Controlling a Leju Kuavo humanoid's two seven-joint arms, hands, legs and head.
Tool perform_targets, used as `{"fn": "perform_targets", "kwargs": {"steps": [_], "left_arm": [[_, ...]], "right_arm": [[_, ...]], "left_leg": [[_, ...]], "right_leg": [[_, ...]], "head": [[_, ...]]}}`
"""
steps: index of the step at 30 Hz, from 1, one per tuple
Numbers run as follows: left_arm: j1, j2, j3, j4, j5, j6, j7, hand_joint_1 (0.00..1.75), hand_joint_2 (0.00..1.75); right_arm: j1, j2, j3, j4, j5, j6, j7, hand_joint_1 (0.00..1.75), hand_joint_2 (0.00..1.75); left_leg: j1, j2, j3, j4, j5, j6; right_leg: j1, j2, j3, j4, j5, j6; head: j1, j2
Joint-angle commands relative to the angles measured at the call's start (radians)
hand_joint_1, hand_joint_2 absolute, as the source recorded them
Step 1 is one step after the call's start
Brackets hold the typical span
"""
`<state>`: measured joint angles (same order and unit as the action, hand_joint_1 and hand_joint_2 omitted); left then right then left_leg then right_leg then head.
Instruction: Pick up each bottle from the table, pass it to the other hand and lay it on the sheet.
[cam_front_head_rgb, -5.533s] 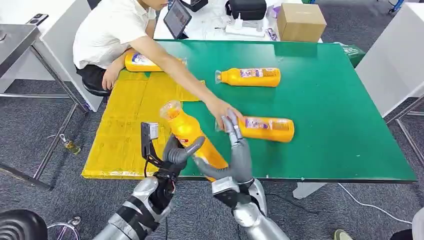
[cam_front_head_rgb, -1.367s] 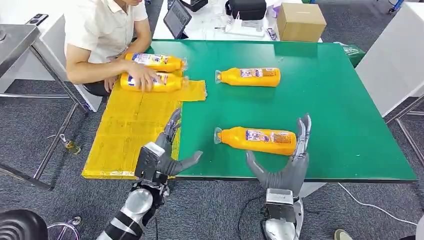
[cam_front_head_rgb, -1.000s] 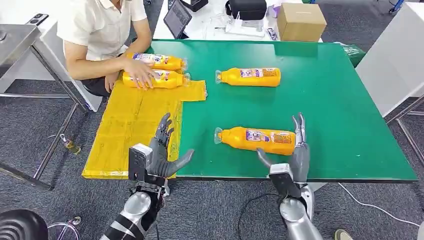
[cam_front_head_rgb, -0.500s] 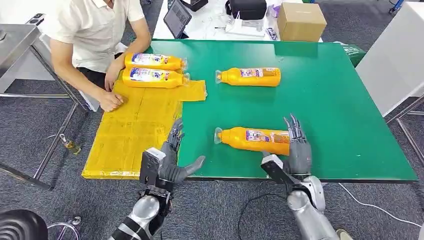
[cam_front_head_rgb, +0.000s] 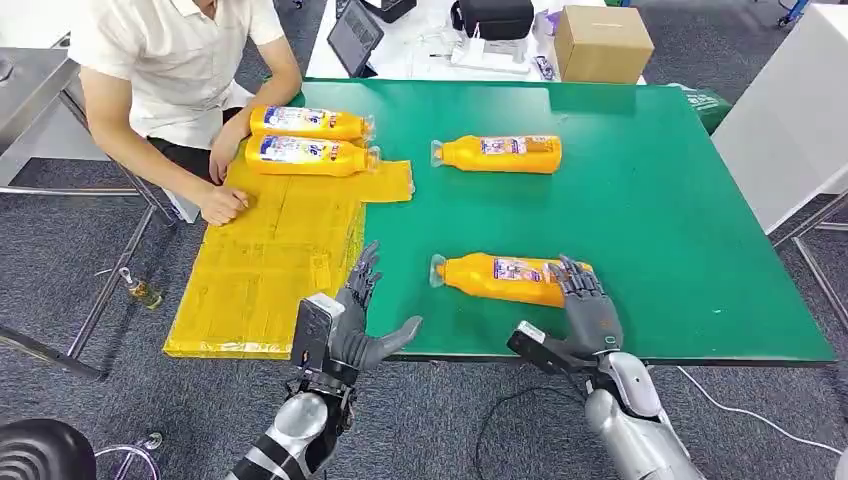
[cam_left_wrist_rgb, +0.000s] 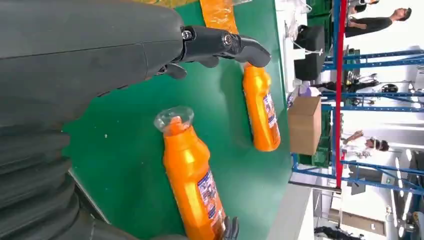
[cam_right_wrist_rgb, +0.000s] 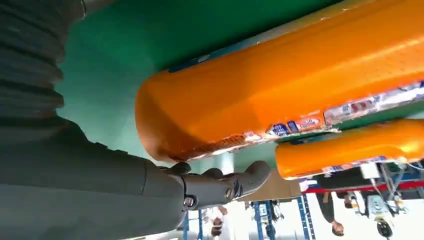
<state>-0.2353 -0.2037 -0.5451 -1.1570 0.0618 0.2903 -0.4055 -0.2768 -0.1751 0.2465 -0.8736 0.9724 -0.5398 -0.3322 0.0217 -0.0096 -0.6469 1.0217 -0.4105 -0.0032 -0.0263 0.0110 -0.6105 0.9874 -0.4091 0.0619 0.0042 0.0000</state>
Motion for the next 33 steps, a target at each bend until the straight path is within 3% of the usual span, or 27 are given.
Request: {"fn": "perform_targets", "kwargs": {"steps": [1, 7, 11, 12, 19, 24, 28, 33], "left_arm": [[-0.029, 0.001, -0.022, 0.058, 0.001, 0.001, 0.005, 0.0, 1.75], [-0.034, -0.005, -0.022, 0.063, -0.01, 0.017, -0.005, 0.0, 1.75], [-0.037, -0.011, -0.031, 0.061, -0.018, 0.026, -0.008, 0.0, 1.75], [-0.037, -0.011, -0.031, 0.061, -0.018, 0.028, -0.006, 0.0, 1.75], [-0.039, -0.012, -0.029, 0.064, -0.019, 0.029, -0.007, 0.0, 1.75], [-0.037, -0.008, -0.03, 0.051, -0.036, 0.044, -0.017, 0.0, 1.75], [-0.03, -0.006, -0.031, 0.029, -0.033, 0.047, -0.023, 0.0, 1.75], [-0.039, -0.01, -0.026, 0.06, -0.02, 0.049, -0.013, 0.0, 1.75]], "right_arm": [[-0.056, -0.024, 0.061, 0.091, 0.01, 0.008, 0.016, 0.0, 1.75], [-0.076, -0.019, 0.08, 0.131, 0.049, -0.009, 0.045, 0.0, 1.75], [-0.128, -0.018, 0.134, 0.215, 0.162, -0.077, 0.11, 0.0, 1.75], [-0.135, -0.017, 0.137, 0.222, 0.176, -0.086, 0.118, 0.0, 1.75], [-0.14, -0.018, 0.174, 0.179, 0.281, -0.141, 0.181, 0.0, 1.75], [-0.136, -0.012, 0.161, 0.163, 0.286, -0.158, 0.193, 0.0, 1.75], [-0.108, 0.006, 0.067, 0.084, 0.336, -0.158, 0.203, 0.0, 1.75], [-0.175, 0.045, 0.056, 0.254, 0.31, -0.155, 0.179, 0.0, 1.75]], "left_leg": [[0.0, 0.001, 0.003, -0.001, -0.001, 0.001], [0.0, 0.002, 0.01, -0.001, -0.004, 0.003], [0.0, 0.001, 0.002, -0.001, -0.001, 0.001], [0.0, 0.003, 0.006, -0.001, -0.002, 0.002], [0.0, 0.001, 0.003, -0.001, 0.0, 0.001], [0.0, 0.003, 0.01, -0.001, -0.003, 0.002], [0.0, 0.001, 0.002, 0.0, 0.0, 0.001], [0.0, 0.003, 0.006, -0.001, -0.002, 0.001]], "right_leg": [[0.001, 0.0, 0.003, -0.001, -0.001, -0.002], [0.002, -0.001, 0.011, -0.002, -0.003, -0.005], [0.0, 0.0, 0.002, -0.001, 0.0, -0.002], [0.001, 0.001, 0.006, -0.001, -0.001, -0.003], [0.001, 0.0, 0.003, -0.001, 0.0, -0.002], [0.002, 0.0, 0.009, -0.001, -0.003, -0.005], [0.0, 0.0, 0.002, 0.0, 0.0, -0.002], [0.001, 0.001, 0.005, -0.001, -0.001, -0.003]], "head": [[0.0, 0.0], [0.0, 0.0], [0.0, 0.0], [0.0, 0.0], [0.0, 0.0], [0.0, 0.0], [0.0, 0.0], [0.0, 0.0]]}}
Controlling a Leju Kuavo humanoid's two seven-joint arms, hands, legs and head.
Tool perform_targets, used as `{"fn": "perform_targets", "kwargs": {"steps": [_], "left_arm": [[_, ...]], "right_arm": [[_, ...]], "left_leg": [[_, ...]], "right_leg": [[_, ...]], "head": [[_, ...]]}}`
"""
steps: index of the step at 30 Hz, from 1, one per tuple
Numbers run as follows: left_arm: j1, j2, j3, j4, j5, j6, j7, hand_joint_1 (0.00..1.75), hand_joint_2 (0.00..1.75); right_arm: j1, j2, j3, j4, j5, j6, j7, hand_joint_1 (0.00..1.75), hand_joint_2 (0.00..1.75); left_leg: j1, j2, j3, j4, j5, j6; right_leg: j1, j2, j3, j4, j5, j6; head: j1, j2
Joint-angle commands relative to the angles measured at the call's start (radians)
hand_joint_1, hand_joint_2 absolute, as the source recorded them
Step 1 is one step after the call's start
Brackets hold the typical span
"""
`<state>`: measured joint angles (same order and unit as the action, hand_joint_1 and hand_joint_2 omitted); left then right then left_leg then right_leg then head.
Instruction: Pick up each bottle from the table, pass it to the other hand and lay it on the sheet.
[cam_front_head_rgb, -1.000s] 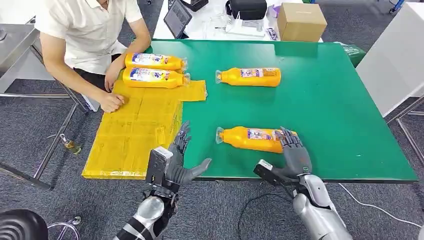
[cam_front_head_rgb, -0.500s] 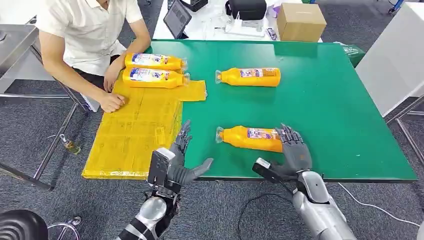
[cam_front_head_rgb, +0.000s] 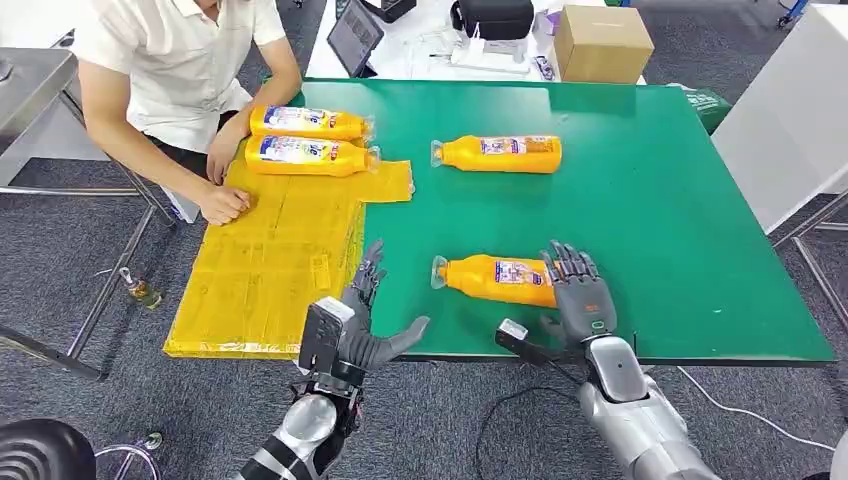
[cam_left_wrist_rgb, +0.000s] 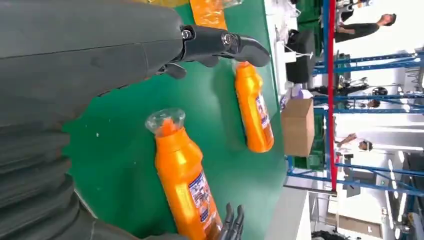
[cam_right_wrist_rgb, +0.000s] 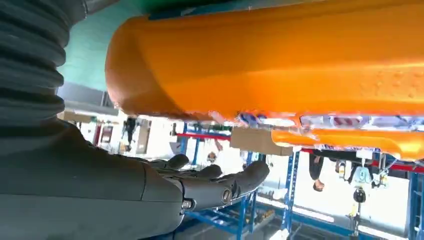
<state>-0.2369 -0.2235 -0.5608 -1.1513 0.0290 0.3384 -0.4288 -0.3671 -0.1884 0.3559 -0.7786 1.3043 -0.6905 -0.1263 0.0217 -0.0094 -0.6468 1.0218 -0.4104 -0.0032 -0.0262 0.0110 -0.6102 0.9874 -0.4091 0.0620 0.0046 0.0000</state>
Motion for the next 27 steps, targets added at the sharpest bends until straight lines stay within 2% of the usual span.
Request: {"fn": "perform_targets", "kwargs": {"steps": [1, 6, 8, 9, 20, 21, 22, 23, 24, 27], "left_arm": [[-0.037, 0.011, -0.007, 0.054, 0.013, 0.005, 0.004, 0.0, 1.75], [-0.036, 0.019, -0.004, 0.036, 0.015, 0.001, 0.004, 0.0, 1.75], [-0.042, 0.017, -0.012, 0.04, 0.017, -0.009, 0.009, 0.0, 1.75], [-0.042, 0.017, -0.012, 0.04, 0.017, -0.009, 0.009, 0.0, 1.75], [-0.054, 0.018, -0.022, 0.046, 0.032, -0.029, 0.022, 0.0, 1.75], [-0.055, 0.019, -0.022, 0.046, 0.033, -0.031, 0.022, 0.0, 1.75], [-0.058, 0.022, -0.022, 0.045, 0.038, -0.035, 0.025, 0.0, 1.75], [-0.059, 0.023, -0.023, 0.046, 0.041, -0.04, 0.027, 0.0, 1.75], [-0.06, 0.023, -0.023, 0.047, 0.043, -0.045, 0.028, 0.0, 1.75], [-0.066, 0.022, -0.026, 0.053, 0.051, -0.054, 0.029, 0.0, 1.75]], "right_arm": [[-0.094, 0.057, -0.056, 0.185, -0.03, -0.002, -0.019, 0.0, 1.75], [-0.143, 0.039, -0.08, 0.295, -0.061, 0.093, 0.038, 0.0, 1.75], [-0.163, 0.04, -0.098, 0.333, -0.09, 0.103, 0.022, 0.0, 1.75], [-0.163, 0.04, -0.098, 0.333, -0.09, 0.103, 0.022, 0.0, 1.75], [-0.182, 0.047, -0.103, 0.376, -0.11, 0.161, 0.005, 0.0, 1.75], [-0.184, 0.046, -0.1, 0.376, -0.108, 0.169, 0.003, 0.61, 1.75], [-0.184, 0.04, -0.102, 0.374, -0.115, 0.178, -0.009, 1.59, 1.75], [-0.184, 0.037, -0.099, 0.374, -0.115, 0.176, -0.012, 1.69, 1.75], [-0.184, 0.034, -0.099, 0.374, -0.118, 0.174, -0.021, 1.71, 1.75], [-0.176, 0.028, -0.094, 0.37, -0.127, 0.146, -0.07, 1.75, 1.75]], "left_leg": [[0.0, 0.002, 0.005, -0.001, -0.001, 0.001], [0.0, 0.001, 0.003, -0.001, -0.001, 0.001], [0.0, 0.002, 0.007, -0.001, -0.002, 0.002], [0.0, 0.001, 0.003, -0.001, 0.0, 0.001], [0.0, 0.0, 0.007, -0.001, 0.0, 0.002], [0.001, 0.0, 0.006, 0.0, 0.0, 0.001], [0.0, 0.0, 0.008, -0.001, 0.0, 0.002], [0.0, 0.0, 0.011, -0.002, -0.001, 0.003], [0.0, 0.0, 0.006, -0.001, 0.0, 0.002], [0.0, -0.001, 0.007, -0.001, 0.0, 0.002]], "right_leg": [[0.001, 0.001, 0.005, -0.001, -0.001, -0.003], [0.0, 0.0, 0.003, -0.001, 0.0, -0.002], [0.001, 0.0, 0.007, -0.001, -0.002, -0.004], [0.0, 0.0, 0.003, -0.001, 0.0, -0.002], [0.001, -0.002, 0.007, -0.002, -0.001, -0.003], [0.001, -0.001, 0.006, -0.001, 0.0, -0.002], [0.001, -0.002, 0.008, -0.002, -0.001, -0.003], [0.002, -0.002, 0.01, -0.002, -0.001, -0.005], [0.001, -0.002, 0.006, -0.001, 0.0, -0.002], [0.001, -0.002, 0.007, -0.001, 0.0, -0.002]], "head": [[0.0, 0.0], [0.0, 0.0], [0.0, 0.0], [0.0, 0.0], [0.0, 0.0], [0.0, 0.0], [0.0, 0.0], [0.0, 0.0], [0.0, 0.0], [0.0, 0.0]]}}
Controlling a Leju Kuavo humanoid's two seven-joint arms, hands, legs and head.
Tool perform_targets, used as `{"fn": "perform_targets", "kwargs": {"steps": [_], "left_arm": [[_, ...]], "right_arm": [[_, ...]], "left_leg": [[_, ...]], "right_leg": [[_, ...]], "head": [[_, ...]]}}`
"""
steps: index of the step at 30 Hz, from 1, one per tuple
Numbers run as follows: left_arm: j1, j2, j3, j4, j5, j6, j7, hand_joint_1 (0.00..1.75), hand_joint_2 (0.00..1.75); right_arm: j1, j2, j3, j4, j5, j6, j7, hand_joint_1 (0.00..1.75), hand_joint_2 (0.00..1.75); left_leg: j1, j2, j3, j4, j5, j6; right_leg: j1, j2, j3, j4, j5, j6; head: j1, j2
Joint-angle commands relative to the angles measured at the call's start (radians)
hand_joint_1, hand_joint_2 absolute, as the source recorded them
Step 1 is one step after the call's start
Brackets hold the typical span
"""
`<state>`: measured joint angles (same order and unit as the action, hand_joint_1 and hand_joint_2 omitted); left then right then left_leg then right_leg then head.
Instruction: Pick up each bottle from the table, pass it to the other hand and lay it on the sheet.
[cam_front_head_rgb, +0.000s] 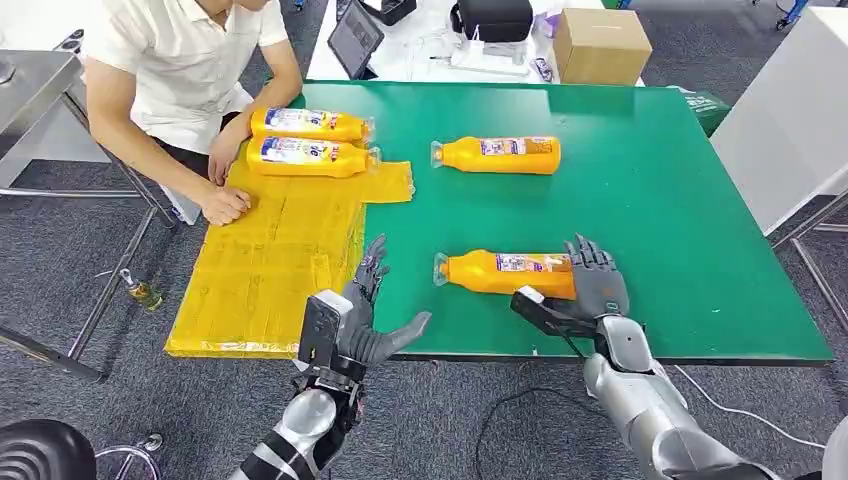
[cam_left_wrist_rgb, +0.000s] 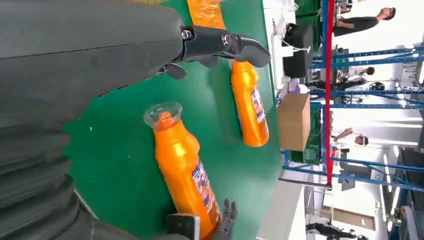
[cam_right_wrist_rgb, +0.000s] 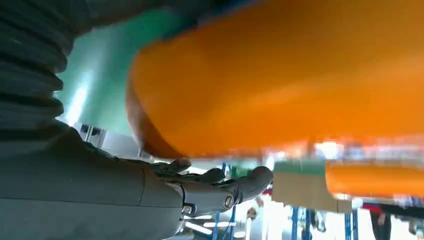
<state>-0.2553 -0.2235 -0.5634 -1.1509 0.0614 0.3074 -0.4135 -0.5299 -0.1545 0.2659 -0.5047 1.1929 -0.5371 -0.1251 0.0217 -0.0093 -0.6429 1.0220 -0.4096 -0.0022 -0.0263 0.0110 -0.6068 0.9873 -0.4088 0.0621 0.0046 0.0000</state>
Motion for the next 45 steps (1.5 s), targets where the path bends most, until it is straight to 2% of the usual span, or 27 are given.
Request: {"fn": "perform_targets", "kwargs": {"steps": [1, 6, 7, 11, 12, 13, 18, 21, 23, 25, 28, 31, 33, 35, 36, 40, 41, 42, 44, 45], "left_arm": [[-0.049, 0.022, -0.023, 0.055, 0.022, -0.024, 0.012, 0.0, 1.75], [-0.053, 0.021, -0.025, 0.061, 0.024, -0.027, 0.011, 0.0, 1.75], [-0.054, 0.02, -0.026, 0.063, 0.026, -0.028, 0.011, 0.0, 1.75], [-0.065, 0.015, -0.029, 0.066, 0.03, -0.031, 0.007, 0.0, 1.75], [-0.065, 0.015, -0.029, 0.066, 0.03, -0.031, 0.007, 0.0, 1.75], [-0.065, 0.015, -0.029, 0.066, 0.03, -0.031, 0.007, 0.0, 1.75], [-0.058, 0.007, -0.02, 0.064, 0.052, -0.023, -0.011, 0.0, 1.75], [-0.019, -0.024, 0.032, 0.044, 0.15, 0.011, -0.034, 0.0, 1.75], [0.03, -0.056, 0.061, 0.032, 0.166, 0.177, -0.135, 0.0, 1.75], [0.04, -0.045, 0.025, 0.041, 0.194, 0.217, -0.182, 0.0, 1.75], [0.035, -0.039, 0.016, 0.044, 0.207, 0.222, -0.187, 0.0, 1.75], [0.086, -0.019, -0.024, 0.017, 0.245, 0.287, -0.258, 0.0, 1.75], [0.119, 0.011, -0.064, -0.013, 0.299, 0.249, -0.226, 0.0, 1.75], [0.122, 0.014, -0.068, -0.016, 0.302, 0.248, -0.225, 0.0, 1.75], [0.124, 0.023, -0.078, -0.016, 0.357, 0.202, -0.15, 0.0, 1.75], [0.12, 0.045, -0.108, -0.013, 0.367, 0.166, -0.106, 0.0, 1.75], [0.121, 0.05, -0.115, -0.018, 0.371, 0.149, -0.091, 0.0, 1.75], [0.12, 0.063, -0.131, -0.026, 0.389, 0.089, -0.055, 0.0, 1.75], [0.122, 0.066, -0.134, -0.027, 0.391, 0.076, -0.049, 0.0, 1.75], [0.116, 0.075, -0.149, -0.026, 0.398, 0.012, -0.028, 0.0, 1.75]], "right_arm": [[-0.01, -0.005, -0.006, 0.096, -0.023, -0.018, -0.086, 1.75, 1.75], [0.003, -0.004, 0.007, 0.088, -0.022, -0.04, -0.121, 1.75, 1.75], [0.008, -0.004, 0.01, 0.085, -0.023, -0.049, -0.136, 1.75, 1.75], [0.015, -0.007, 0.022, 0.08, -0.025, -0.076, -0.169, 1.75, 1.75], [0.015, -0.007, 0.022, 0.08, -0.025, -0.076, -0.169, 1.75, 1.75], [0.015, -0.007, 0.022, 0.08, -0.025, -0.076, -0.169, 1.75, 1.75], [0.03, -0.007, 0.016, 0.058, -0.057, -0.149, -0.22, 1.75, 1.75], [0.064, 0.04, -0.077, -0.011, -0.274, -0.107, -0.365, 1.75, 1.75], [0.119, 0.085, -0.152, -0.129, -0.463, -0.044, -0.435, 1.75, 1.75], [0.151, 0.087, -0.13, -0.203, -0.476, -0.038, -0.404, 1.75, 1.75], [0.154, 0.08, -0.124, -0.213, -0.479, -0.031, -0.393, 1.75, 1.75], [0.192, 0.095, -0.15, -0.298, -0.588, 0.0, -0.404, 1.75, 1.75], [0.23, 0.1, -0.144, -0.375, -0.62, 0.014, -0.379, 1.75, 1.75], [0.234, 0.1, -0.142, -0.383, -0.62, 0.014, -0.375, 1.75, 1.75], [0.244, 0.105, -0.145, -0.403, -0.64, 0.021, -0.367, 1.75, 1.75], [0.262, 0.128, -0.147, -0.43, -0.688, 0.017, -0.374, 1.75, 1.75], [0.264, 0.132, -0.144, -0.433, -0.697, 0.022, -0.375, 1.75, 1.75], [0.265, 0.137, -0.13, -0.438, -0.702, 0.029, -0.381, 1.75, 1.75], [0.262, 0.147, -0.121, -0.44, -0.699, 0.025, -0.379, 1.75, 1.75], [0.257, 0.154, -0.099, -0.443, -0.704, 0.044, -0.379, 1.75, 1.75]], "left_leg": [[0.0, -0.001, 0.002, -0.001, 0.0, 0.001], [0.0, 0.0, 0.007, -0.002, -0.002, 0.001], [0.0, -0.001, 0.002, -0.001, 0.0, 0.001], [0.001, -0.001, 0.008, -0.002, -0.002, 0.002], [0.0, -0.001, 0.003, -0.001, -0.001, 0.001], [0.001, 0.0, 0.005, -0.001, -0.001, 0.001], [0.001, -0.001, 0.005, -0.001, -0.001, 0.002], [0.001, 0.0, 0.006, -0.001, -0.002, 0.002], [0.001, 0.002, 0.002, -0.001, -0.001, 0.001], [0.001, 0.003, 0.004, -0.001, -0.003, 0.001], [0.0, 0.002, 0.001, -0.001, -0.002, 0.001], [0.0, 0.001, -0.001, -0.001, -0.001, 0.001], [0.0, 0.001, -0.001, -0.001, -0.001, 0.001], [-0.001, 0.001, -0.001, -0.001, -0.002, 0.001], [0.0, 0.003, 0.003, -0.001, -0.004, 0.001], [0.0, 0.001, 0.0, -0.001, -0.002, 0.001], [0.0, 0.002, 0.003, -0.001, -0.004, 0.001], [0.0, 0.002, 0.0, -0.001, -0.002, 0.001], [0.0, 0.003, 0.001, -0.001, -0.003, 0.001], [0.0, 0.002, -0.002, -0.001, -0.002, 0.001]], "right_leg": [[0.001, -0.002, 0.003, -0.001, -0.001, -0.002], [0.001, -0.002, 0.007, -0.002, -0.002, -0.004], [0.001, -0.001, 0.003, -0.001, -0.001, -0.002], [0.002, -0.004, 0.008, -0.003, -0.002, -0.005], [0.001, -0.002, 0.003, -0.001, -0.001, -0.002], [0.002, -0.002, 0.005, -0.002, -0.002, -0.003], [0.002, -0.003, 0.005, -0.002, -0.001, -0.003], [0.002, -0.002, 0.006, -0.002, -0.002, -0.004], [0.001, 0.0, 0.002, -0.002, -0.001, -0.002], [0.002, 0.002, 0.004, -0.002, -0.001, -0.003], [0.001, 0.001, 0.001, -0.001, -0.001, -0.003], [0.001, 0.0, -0.001, -0.001, -0.001, -0.002], [0.001, 0.0, -0.001, -0.001, -0.001, -0.002], [0.0, 0.0, -0.001, -0.001, -0.001, -0.002], [0.001, 0.001, 0.003, -0.001, -0.003, -0.004], [0.001, 0.0, 0.001, -0.001, -0.002, -0.003], [0.001, 0.0, 0.003, -0.001, -0.003, -0.005], [0.001, 0.001, 0.0, -0.001, -0.002, -0.003], [0.001, 0.001, 0.001, -0.001, -0.002, -0.003], [0.001, 0.001, -0.002, -0.001, -0.001, -0.002]], "head": [[0.0, 0.0], [0.0, 0.0], [0.0, 0.0], [0.0, 0.0], [0.0, 0.0], [0.0, 0.0], [0.0, 0.0], [0.0, 0.0], [0.0, 0.0], [0.0, 0.0], [0.0, 0.0], [0.0, 0.0], [0.0, 0.0], [0.0, 0.0], [0.0, 0.0], [0.0, 0.0], [0.0, 0.0], [0.0, 0.0], [0.0, 0.0], [0.0, 0.0]]}}
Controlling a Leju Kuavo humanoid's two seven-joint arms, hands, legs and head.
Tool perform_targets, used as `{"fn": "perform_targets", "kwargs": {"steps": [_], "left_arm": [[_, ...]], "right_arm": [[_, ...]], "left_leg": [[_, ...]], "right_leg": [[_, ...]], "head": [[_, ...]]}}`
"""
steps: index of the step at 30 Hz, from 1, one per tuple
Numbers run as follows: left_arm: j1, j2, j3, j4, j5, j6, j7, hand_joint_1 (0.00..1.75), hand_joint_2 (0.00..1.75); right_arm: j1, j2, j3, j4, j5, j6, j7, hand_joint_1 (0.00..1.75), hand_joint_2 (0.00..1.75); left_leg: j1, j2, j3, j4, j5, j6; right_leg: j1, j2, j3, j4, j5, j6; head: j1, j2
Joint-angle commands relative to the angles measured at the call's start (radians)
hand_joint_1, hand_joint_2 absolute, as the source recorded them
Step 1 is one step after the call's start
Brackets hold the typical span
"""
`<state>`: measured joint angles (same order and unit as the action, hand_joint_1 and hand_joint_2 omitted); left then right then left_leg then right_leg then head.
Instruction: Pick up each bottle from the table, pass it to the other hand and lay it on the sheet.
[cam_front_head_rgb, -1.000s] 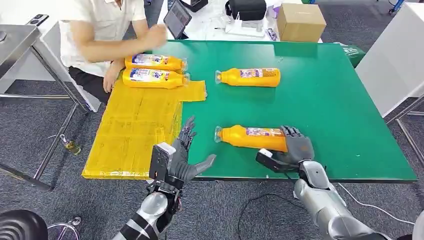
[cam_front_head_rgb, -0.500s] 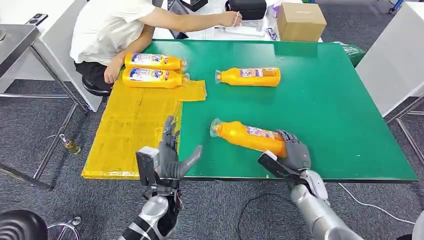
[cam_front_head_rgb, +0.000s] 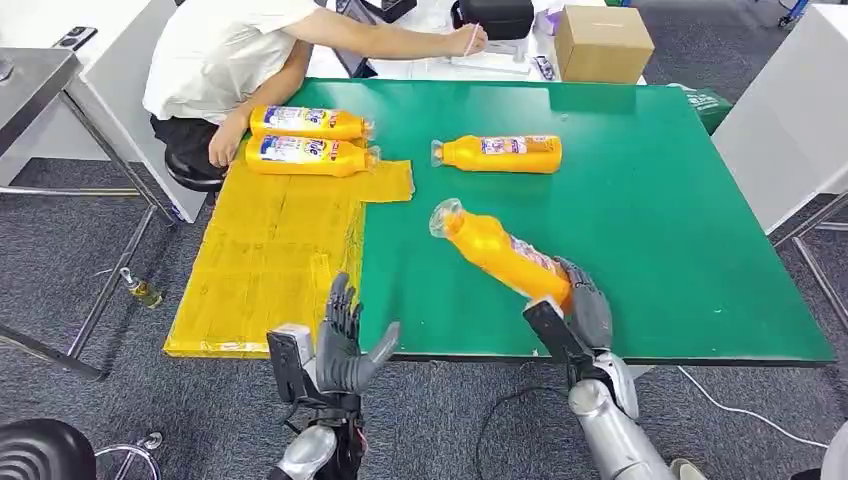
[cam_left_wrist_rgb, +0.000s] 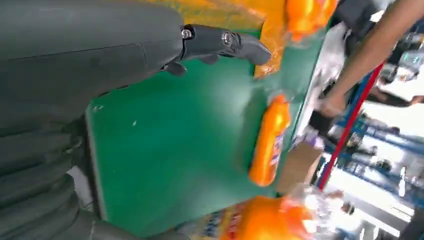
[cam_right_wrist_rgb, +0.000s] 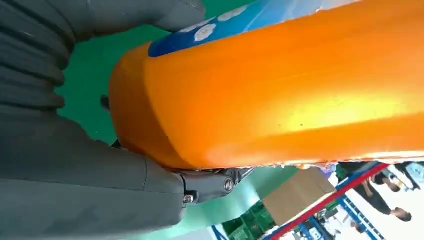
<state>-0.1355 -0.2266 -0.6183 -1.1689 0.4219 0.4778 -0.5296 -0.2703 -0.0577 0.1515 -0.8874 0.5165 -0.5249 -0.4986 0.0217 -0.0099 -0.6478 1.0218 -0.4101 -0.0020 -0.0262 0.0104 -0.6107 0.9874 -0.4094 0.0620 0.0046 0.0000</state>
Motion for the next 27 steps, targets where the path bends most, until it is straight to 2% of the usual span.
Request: {"fn": "perform_targets", "kwargs": {"steps": [1, 4, 6, 12, 13, 16, 17, 21, 22, 25, 27], "left_arm": [[-0.008, 0.079, -0.099, -0.005, 0.042, -0.187, 0.099, 0.0, 1.75], [-0.028, 0.069, -0.091, 0.017, 0.035, -0.236, 0.119, 0.0, 1.75], [-0.033, 0.064, -0.088, 0.022, 0.033, -0.237, 0.119, 0.0, 1.75], [-0.032, 0.062, -0.084, 0.023, 0.03, -0.239, 0.119, 0.0, 1.75], [-0.032, 0.062, -0.084, 0.023, 0.03, -0.239, 0.119, 0.0, 1.75], [-0.031, 0.062, -0.084, 0.022, 0.029, -0.239, 0.119, 0.0, 1.75], [-0.031, 0.062, -0.084, 0.022, 0.029, -0.239, 0.119, 0.0, 1.75], [-0.075, 0.049, -0.089, 0.075, -0.063, -0.176, 0.128, 0.0, 1.75], [-0.082, 0.042, -0.083, 0.083, -0.065, -0.171, 0.125, 0.0, 1.75], [-0.104, 0.019, -0.055, 0.103, -0.056, -0.168, 0.123, 0.0, 1.75], [-0.117, 0.006, -0.027, 0.106, -0.043, -0.15, 0.117, 0.0, 1.75]], "right_arm": [[-0.007, 0.065, 0.032, -0.064, -0.026, 0.041, -0.005, 1.75, 1.75], [-0.011, 0.086, 0.143, -0.09, -0.003, 0.089, 0.002, 1.75, 1.75], [-0.008, 0.096, 0.16, -0.096, 0.009, 0.076, 0.021, 1.75, 1.75], [-0.005, 0.083, 0.163, -0.102, 0.002, 0.08, 0.024, 1.75, 1.75], [-0.005, 0.083, 0.163, -0.102, 0.002, 0.08, 0.024, 1.75, 1.75], [-0.005, 0.081, 0.164, -0.103, 0.0, 0.081, 0.025, 1.75, 1.75], [-0.005, 0.081, 0.164, -0.103, 0.0, 0.081, 0.025, 1.75, 1.75], [0.019, 0.098, 0.284, -0.136, 0.033, 0.105, 0.028, 1.75, 1.75], [0.023, 0.104, 0.302, -0.14, 0.046, 0.098, 0.027, 1.75, 1.75], [0.03, 0.106, 0.361, -0.161, 0.055, 0.089, 0.033, 1.75, 1.75], [0.027, 0.099, 0.405, -0.182, 0.037, 0.087, 0.035, 1.75, 1.75]], "left_leg": [[0.0, 0.004, 0.006, -0.001, -0.002, 0.001], [0.0, 0.004, 0.003, -0.001, -0.001, 0.001], [0.001, 0.006, 0.007, 0.0, -0.003, 0.001], [0.0, 0.001, 0.003, -0.001, 0.0, 0.001], [0.0, 0.001, 0.006, -0.001, -0.002, 0.001], [0.0, 0.001, 0.002, -0.001, 0.0, 0.001], [0.0, 0.002, 0.005, -0.001, -0.002, 0.001], [0.0, 0.002, 0.008, -0.001, -0.003, 0.001], [0.0, 0.001, 0.002, -0.001, 0.0, 0.0], [0.001, 0.003, 0.006, -0.001, -0.002, 0.001], [0.001, 0.001, 0.002, -0.001, -0.001, 0.001]], "right_leg": [[0.001, 0.002, 0.005, -0.001, -0.001, -0.003], [0.001, 0.003, 0.002, -0.001, 0.0, -0.002], [0.002, 0.004, 0.006, -0.001, -0.002, -0.004], [0.001, -0.001, 0.001, -0.001, -0.001, -0.002], [0.001, -0.001, 0.005, -0.001, -0.002, -0.003], [0.0, -0.001, 0.002, -0.001, 0.0, -0.002], [0.001, 0.0, 0.004, -0.001, -0.001, -0.003], [0.001, -0.001, 0.007, -0.001, -0.002, -0.005], [0.0, 0.0, 0.002, -0.001, 0.0, -0.002], [0.002, 0.001, 0.004, -0.001, -0.001, -0.004], [0.001, 0.0, 0.001, 0.0, -0.001, -0.002]], "head": [[0.0, 0.0], [0.0, 0.0], [0.0, 0.0], [0.0, 0.0], [-0.001, 0.0], [0.0, 0.0], [0.0, 0.0], [0.0, 0.0], [0.0, 0.0], [0.0, 0.0], [0.0, 0.0]]}}
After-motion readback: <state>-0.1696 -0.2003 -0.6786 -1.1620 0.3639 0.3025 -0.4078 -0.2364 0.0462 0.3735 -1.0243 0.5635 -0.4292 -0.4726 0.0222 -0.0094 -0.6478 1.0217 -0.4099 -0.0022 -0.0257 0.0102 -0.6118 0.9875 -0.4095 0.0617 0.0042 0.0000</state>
